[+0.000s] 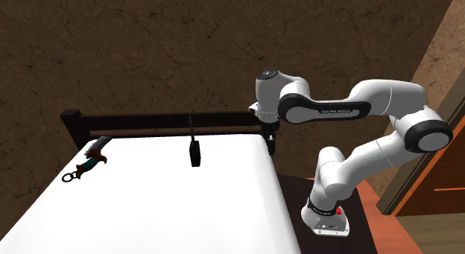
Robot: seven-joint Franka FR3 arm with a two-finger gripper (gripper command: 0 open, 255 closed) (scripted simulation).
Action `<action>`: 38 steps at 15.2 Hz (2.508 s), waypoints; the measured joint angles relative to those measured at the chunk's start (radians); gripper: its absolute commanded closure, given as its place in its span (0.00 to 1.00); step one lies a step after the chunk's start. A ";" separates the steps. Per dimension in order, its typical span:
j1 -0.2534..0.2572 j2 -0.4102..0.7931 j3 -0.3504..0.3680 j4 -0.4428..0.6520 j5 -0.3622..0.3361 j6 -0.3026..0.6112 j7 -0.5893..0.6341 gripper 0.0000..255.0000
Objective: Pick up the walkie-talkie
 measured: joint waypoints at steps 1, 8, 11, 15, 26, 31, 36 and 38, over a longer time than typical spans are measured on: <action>0.000 0.000 0.000 0.000 0.000 0.000 0.000 0.00; -0.054 0.178 0.118 0.117 0.089 0.088 0.295 0.00; -0.085 0.281 0.171 0.186 0.112 0.138 0.443 0.00; -0.125 0.416 0.233 0.306 0.117 0.175 0.642 0.00; -0.189 0.836 0.312 0.756 0.001 0.188 1.159 0.00; -0.185 0.938 0.306 0.860 -0.041 0.196 1.284 0.00; -0.187 0.939 0.304 0.797 -0.042 0.260 1.296 0.00; -0.187 0.938 0.304 0.788 -0.042 0.268 1.296 1.00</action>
